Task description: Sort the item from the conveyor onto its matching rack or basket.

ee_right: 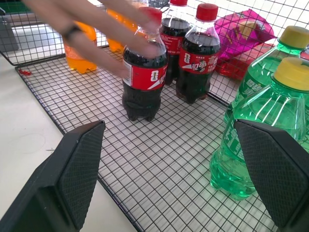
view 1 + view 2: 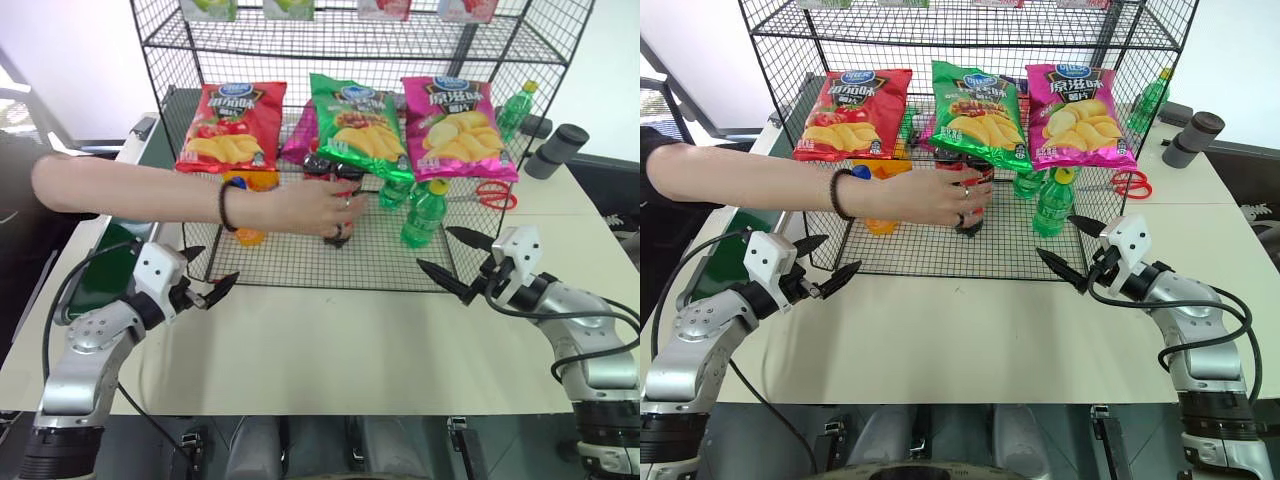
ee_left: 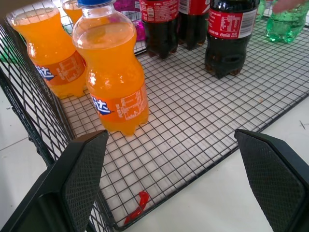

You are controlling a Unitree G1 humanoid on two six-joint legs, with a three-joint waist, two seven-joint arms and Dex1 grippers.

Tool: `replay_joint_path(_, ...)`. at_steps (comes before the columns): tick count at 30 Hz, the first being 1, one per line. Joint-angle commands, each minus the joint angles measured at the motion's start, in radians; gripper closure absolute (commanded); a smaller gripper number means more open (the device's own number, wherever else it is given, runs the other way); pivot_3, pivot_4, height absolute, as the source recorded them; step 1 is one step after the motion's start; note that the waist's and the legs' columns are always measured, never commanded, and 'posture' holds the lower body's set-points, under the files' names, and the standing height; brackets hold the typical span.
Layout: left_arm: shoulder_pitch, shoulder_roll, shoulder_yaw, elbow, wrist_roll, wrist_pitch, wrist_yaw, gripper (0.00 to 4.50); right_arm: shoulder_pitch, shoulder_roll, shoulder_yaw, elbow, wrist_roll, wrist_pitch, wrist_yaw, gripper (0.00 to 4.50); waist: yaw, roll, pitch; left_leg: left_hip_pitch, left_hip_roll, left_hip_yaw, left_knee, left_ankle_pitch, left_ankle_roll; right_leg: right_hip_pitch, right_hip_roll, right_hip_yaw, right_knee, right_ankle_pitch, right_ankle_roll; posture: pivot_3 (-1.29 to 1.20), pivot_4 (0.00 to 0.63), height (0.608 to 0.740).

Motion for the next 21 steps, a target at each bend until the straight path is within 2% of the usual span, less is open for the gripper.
replay_joint_path(1,0.002,-0.002,0.025,-0.036,-0.001,-0.015,0.009,0.00,-0.013,0.003,-0.011,-0.001,0.003,-0.021,0.006,0.06,0.000,0.000,0.000,0.000,0.000,0.000,0.000,0.000,0.000,0.000,0.000,0.000,0.000,0.000,0.000,0.00,0.150,0.740)
replay_joint_path(21,0.014,-0.006,0.022,-0.038,-0.005,-0.018,0.003,0.00,-0.024,0.014,-0.005,-0.004,-0.009,-0.019,-0.001,0.06,0.000,0.000,0.000,0.000,0.000,0.000,0.000,0.000,0.000,0.000,0.000,0.000,0.000,0.000,0.000,0.00,0.150,0.740)
